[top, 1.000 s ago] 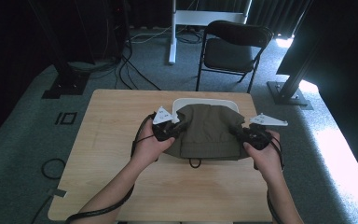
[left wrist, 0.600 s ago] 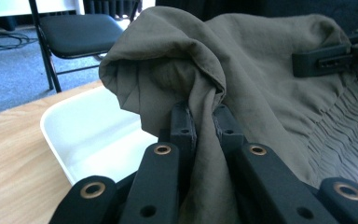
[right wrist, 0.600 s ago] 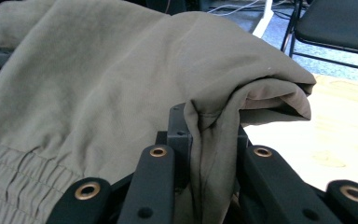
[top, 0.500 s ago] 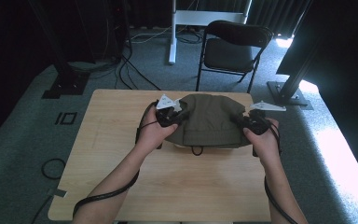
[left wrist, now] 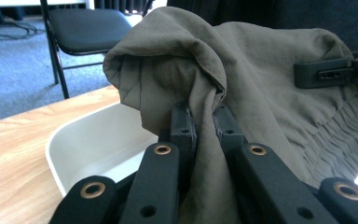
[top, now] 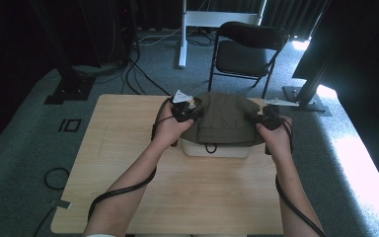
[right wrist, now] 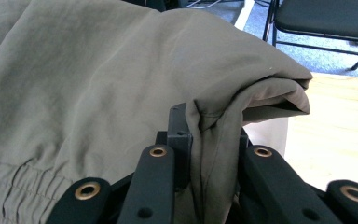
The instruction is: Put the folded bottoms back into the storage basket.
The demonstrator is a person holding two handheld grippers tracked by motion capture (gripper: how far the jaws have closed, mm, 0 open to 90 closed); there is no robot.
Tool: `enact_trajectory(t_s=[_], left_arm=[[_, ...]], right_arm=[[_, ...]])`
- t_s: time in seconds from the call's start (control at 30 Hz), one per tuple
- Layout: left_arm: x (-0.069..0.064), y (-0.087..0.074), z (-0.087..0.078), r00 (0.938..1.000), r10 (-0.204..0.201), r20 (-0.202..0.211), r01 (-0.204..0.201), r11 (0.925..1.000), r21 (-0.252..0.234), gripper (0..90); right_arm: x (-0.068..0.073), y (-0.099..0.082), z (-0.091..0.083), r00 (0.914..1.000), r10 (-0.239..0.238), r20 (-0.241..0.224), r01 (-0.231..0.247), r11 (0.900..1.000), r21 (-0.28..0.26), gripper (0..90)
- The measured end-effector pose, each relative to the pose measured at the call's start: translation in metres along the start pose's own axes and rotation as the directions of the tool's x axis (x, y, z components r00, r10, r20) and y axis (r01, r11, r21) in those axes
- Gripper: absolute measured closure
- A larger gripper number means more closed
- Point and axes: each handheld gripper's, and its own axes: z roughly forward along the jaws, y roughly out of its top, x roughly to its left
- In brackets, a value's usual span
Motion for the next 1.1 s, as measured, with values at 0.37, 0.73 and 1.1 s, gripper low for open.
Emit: enact_trajectory(t_s=[0.37, 0.73, 1.1], left_arm=[[0.016, -0.015, 0.032, 0.9963, -0.081, -0.028, 0.082, 0.9956, 0.046, 83.8], [0.024, -0.034, 0.058, 0.9874, -0.136, -0.081, 0.144, 0.9845, 0.100, 83.7], [0.027, -0.045, 0.071, 0.9846, -0.134, -0.112, 0.151, 0.9753, 0.161, 83.3]], right_arm=[[-0.011, -0.004, 0.037, 0.9982, 0.052, 0.031, -0.054, 0.9973, 0.051, 79.4], [-0.018, -0.024, 0.071, 0.9920, 0.098, 0.080, -0.105, 0.9908, 0.085, 79.4], [-0.022, -0.038, 0.089, 0.9878, 0.121, 0.098, -0.134, 0.9807, 0.142, 79.2]])
